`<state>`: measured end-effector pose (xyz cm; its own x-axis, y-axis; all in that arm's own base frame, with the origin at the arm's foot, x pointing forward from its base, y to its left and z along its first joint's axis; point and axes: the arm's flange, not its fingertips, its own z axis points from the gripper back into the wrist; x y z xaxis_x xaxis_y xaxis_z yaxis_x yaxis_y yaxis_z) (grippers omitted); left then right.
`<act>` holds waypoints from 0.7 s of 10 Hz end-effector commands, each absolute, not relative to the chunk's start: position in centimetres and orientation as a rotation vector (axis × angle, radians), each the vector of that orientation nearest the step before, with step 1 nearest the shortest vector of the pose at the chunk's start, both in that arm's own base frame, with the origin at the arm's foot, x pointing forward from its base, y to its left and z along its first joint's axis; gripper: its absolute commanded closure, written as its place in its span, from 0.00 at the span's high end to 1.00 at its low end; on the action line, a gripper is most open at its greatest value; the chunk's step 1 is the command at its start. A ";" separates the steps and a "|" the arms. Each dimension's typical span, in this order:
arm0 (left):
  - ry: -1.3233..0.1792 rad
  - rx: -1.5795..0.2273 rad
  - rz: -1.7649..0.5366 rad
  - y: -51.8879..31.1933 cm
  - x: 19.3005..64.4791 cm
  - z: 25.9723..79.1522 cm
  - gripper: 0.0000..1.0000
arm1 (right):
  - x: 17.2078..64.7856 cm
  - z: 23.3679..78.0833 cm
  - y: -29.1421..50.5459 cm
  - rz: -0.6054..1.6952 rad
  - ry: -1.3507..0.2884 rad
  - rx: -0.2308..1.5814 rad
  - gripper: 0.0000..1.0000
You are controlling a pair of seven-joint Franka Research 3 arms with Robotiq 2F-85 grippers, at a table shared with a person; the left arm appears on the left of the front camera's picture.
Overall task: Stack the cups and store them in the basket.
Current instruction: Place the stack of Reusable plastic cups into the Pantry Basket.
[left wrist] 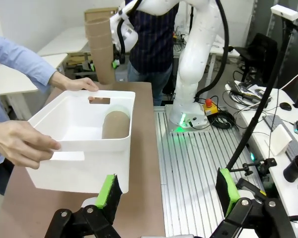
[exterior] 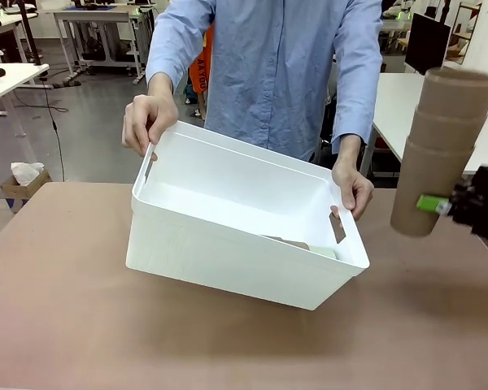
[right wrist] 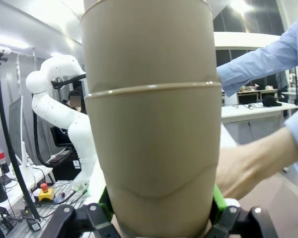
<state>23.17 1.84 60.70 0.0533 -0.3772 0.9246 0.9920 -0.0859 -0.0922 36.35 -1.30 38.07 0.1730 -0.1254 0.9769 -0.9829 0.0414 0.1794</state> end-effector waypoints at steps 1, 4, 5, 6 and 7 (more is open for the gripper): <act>-0.834 -1.034 -1.391 1.7 23.2 61.1 1.00 | 30.8 45.4 2.9 0.926 -1.144 1.221 0.86; -0.834 -1.034 -1.391 1.7 23.2 61.1 1.00 | 31.8 51.8 8.9 0.948 -1.013 1.032 0.86; -0.834 -1.034 -1.391 1.7 23.2 61.1 1.00 | 31.7 52.8 10.9 0.970 -0.972 0.978 0.86; -0.834 -1.034 -1.391 1.7 23.2 61.1 1.00 | 31.6 53.3 12.9 0.988 -0.925 0.915 0.86; -0.834 -1.034 -1.391 1.7 23.2 61.1 1.00 | 32.0 54.0 15.0 1.008 -0.879 0.864 0.86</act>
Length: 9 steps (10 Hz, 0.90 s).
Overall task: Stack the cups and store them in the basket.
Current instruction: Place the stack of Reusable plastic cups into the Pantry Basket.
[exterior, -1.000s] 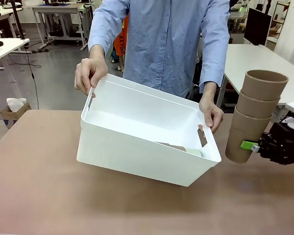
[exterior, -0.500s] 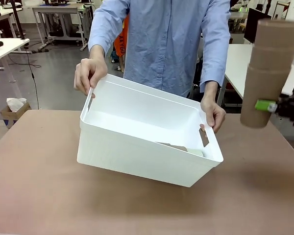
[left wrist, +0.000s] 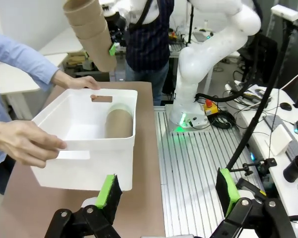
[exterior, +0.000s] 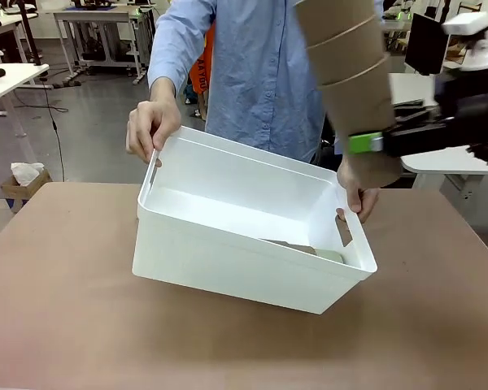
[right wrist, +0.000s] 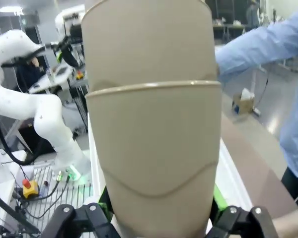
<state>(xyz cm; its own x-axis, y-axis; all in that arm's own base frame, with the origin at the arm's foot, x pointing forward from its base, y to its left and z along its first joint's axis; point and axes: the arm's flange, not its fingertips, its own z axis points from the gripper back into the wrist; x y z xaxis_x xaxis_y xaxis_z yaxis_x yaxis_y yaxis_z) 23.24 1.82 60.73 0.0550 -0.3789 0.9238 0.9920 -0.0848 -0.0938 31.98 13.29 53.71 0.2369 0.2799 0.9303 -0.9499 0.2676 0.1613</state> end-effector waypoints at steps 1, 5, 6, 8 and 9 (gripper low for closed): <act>-0.834 -1.034 -1.391 1.7 23.2 61.1 1.00 | 32.2 54.6 17.3 1.034 -0.829 0.806 0.86; -0.834 -1.034 -1.391 1.7 23.2 61.1 1.00 | 34.0 52.6 21.0 1.090 -0.715 0.627 0.86; -0.834 -1.034 -1.391 1.7 23.2 61.1 1.00 | 34.6 52.1 21.5 1.092 -0.693 0.606 0.86; -0.834 -1.034 -1.391 1.7 23.2 61.1 1.00 | 35.7 50.2 22.4 1.111 -0.658 0.546 0.86; -0.834 -1.034 -1.391 1.7 23.2 61.1 1.00 | 36.2 49.4 23.2 1.133 -0.647 0.498 0.86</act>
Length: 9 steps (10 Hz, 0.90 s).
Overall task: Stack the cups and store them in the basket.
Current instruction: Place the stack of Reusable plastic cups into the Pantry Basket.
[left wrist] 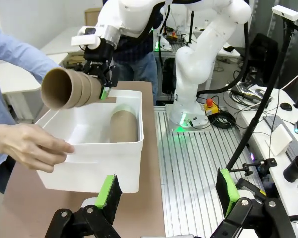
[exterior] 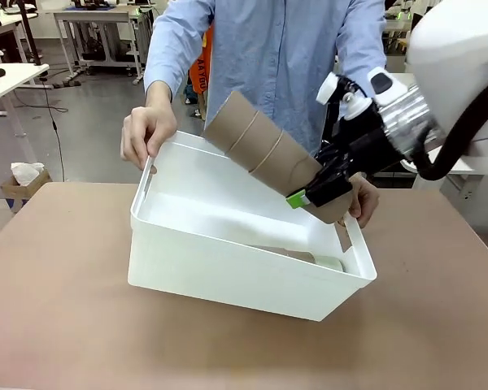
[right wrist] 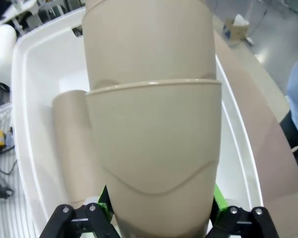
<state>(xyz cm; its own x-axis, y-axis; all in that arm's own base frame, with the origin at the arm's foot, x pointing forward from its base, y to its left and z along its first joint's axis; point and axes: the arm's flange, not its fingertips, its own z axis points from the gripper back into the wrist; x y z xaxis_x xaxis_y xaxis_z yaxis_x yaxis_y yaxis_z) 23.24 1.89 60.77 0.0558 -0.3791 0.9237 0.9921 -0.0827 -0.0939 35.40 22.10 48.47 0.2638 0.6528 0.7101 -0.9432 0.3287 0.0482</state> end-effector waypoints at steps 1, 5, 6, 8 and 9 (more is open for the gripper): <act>-0.834 -1.034 -1.391 1.7 23.2 61.1 1.00 | 36.8 48.8 23.9 1.151 -0.638 0.455 0.86; -0.834 -1.034 -1.391 1.7 23.2 61.1 1.00 | 38.6 45.9 27.1 1.189 -0.589 0.357 0.86; -0.834 -1.034 -1.391 1.7 23.2 61.1 1.00 | 39.2 45.0 28.0 1.198 -0.576 0.347 0.86; -0.834 -1.034 -1.391 1.7 23.2 61.1 1.00 | 39.8 43.6 29.0 1.215 -0.554 0.333 0.86; -0.834 -1.034 -1.391 1.7 23.2 61.1 1.00 | 39.8 42.9 29.1 1.220 -0.544 0.317 0.86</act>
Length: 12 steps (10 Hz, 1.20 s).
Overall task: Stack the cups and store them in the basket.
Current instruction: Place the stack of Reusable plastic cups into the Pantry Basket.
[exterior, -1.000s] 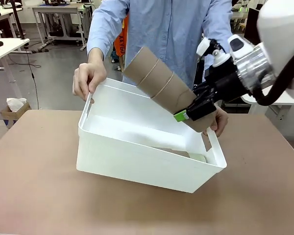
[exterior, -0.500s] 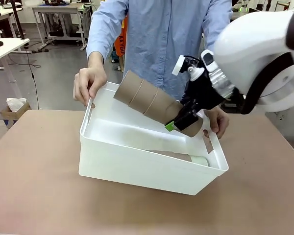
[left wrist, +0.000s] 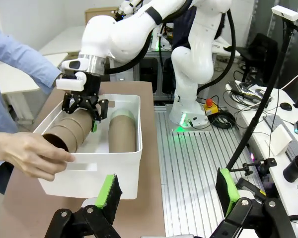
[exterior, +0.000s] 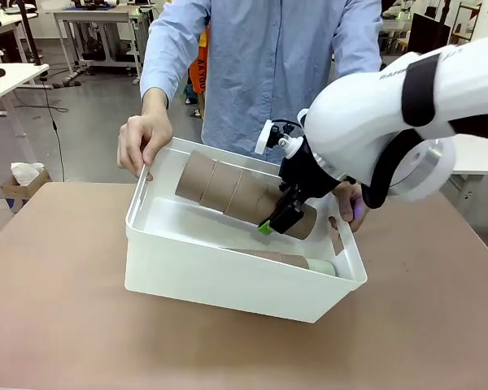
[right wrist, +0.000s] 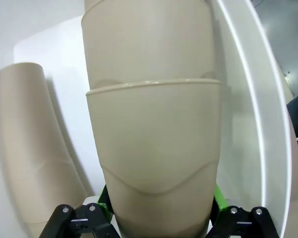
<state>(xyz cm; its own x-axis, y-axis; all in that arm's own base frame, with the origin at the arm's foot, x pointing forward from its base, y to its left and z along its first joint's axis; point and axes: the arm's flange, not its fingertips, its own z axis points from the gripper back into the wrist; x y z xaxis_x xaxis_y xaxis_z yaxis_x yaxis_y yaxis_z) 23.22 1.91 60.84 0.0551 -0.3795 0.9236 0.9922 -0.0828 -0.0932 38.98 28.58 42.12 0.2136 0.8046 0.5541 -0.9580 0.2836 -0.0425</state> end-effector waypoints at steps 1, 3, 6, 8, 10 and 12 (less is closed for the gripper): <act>-0.834 -1.034 -1.391 1.7 23.2 61.1 1.00 | 39.4 42.2 29.2 1.230 -0.534 0.310 0.86; -0.834 -1.034 -1.391 1.7 23.2 61.1 1.00 | 38.4 41.5 28.6 1.245 -0.519 0.304 0.86; -0.834 -1.034 -1.391 1.7 23.2 61.1 1.00 | 37.9 41.7 28.0 1.259 -0.499 0.305 0.86; -0.834 -1.034 -1.391 1.7 23.2 61.1 1.00 | 38.1 41.9 28.0 1.266 -0.498 0.302 0.86; -0.834 -1.034 -1.391 1.7 23.2 61.1 1.00 | 38.0 41.9 27.7 1.278 -0.501 0.309 1.00; -0.834 -1.034 -1.391 1.7 23.2 61.1 1.00 | 37.5 42.7 26.6 1.288 -0.512 0.322 1.00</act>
<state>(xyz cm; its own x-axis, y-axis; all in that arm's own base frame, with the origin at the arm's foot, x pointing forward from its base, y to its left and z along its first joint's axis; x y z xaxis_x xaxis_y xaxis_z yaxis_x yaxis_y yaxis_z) 23.22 1.92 60.88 0.0544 -0.3797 0.9235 0.9923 -0.0829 -0.0925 38.27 27.46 42.09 0.1941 0.8248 0.5311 -0.9628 0.2639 -0.0580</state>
